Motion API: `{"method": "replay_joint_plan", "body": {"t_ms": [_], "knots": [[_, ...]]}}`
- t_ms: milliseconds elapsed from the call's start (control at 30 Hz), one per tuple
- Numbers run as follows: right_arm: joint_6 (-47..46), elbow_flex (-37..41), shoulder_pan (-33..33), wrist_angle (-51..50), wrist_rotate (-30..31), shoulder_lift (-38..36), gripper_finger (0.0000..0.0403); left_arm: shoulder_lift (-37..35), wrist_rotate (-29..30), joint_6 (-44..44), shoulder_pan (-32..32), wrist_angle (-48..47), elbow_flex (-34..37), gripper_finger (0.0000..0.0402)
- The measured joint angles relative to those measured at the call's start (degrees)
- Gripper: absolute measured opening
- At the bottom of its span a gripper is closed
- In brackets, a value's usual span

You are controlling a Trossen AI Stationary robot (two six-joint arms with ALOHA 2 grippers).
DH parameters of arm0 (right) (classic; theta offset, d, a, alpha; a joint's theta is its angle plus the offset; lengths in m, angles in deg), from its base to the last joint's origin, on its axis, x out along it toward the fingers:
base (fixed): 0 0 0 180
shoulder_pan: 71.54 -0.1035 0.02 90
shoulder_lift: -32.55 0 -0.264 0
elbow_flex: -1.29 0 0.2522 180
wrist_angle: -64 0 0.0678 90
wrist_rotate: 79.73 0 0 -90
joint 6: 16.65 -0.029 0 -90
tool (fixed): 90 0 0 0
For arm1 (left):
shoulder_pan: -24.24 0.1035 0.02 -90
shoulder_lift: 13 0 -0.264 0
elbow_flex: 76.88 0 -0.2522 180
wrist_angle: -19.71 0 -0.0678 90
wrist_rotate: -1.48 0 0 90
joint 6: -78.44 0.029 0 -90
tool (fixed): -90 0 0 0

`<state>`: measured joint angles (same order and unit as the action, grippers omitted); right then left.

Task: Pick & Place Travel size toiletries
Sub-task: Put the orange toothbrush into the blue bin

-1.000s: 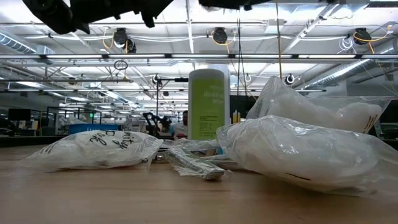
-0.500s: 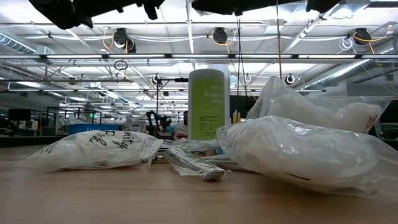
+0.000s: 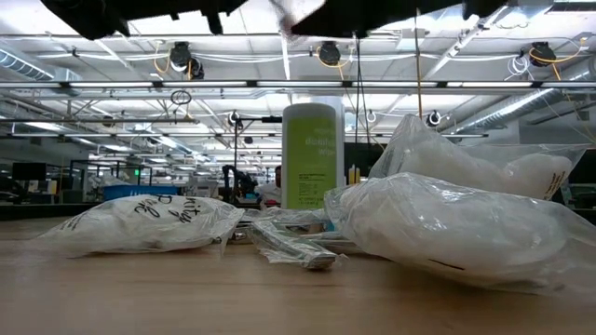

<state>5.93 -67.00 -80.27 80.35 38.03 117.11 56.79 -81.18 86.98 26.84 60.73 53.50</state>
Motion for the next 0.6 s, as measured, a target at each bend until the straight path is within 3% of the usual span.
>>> {"method": "replay_joint_plan", "body": {"t_ms": [100, 267, 467, 600], "knots": [[-5.4, 0.07, -1.47, -7.17, -1.62, -1.65, 0.0187, -3.85, 7.52, 0.54, 0.27, -0.99, -0.3, 0.002], [-11.31, -0.02, -4.28, -16.62, -0.69, -6.43, 0.0266, -8.08, 20.33, 0.63, 0.36, -10.45, -0.1, 0.002], [-18.28, 0.05, -7.4, -30.77, -0.51, -11.12, 0.0302, -14.61, 48.02, -4.5, 2.72, -29.36, -0.15, 0.002], [-22.62, 0.69, -7.9, -39.39, 1.81, -11.76, 0.0299, -16.28, 50.27, -16.83, 10.2, -43.98, -0.14, 0.002]]}}
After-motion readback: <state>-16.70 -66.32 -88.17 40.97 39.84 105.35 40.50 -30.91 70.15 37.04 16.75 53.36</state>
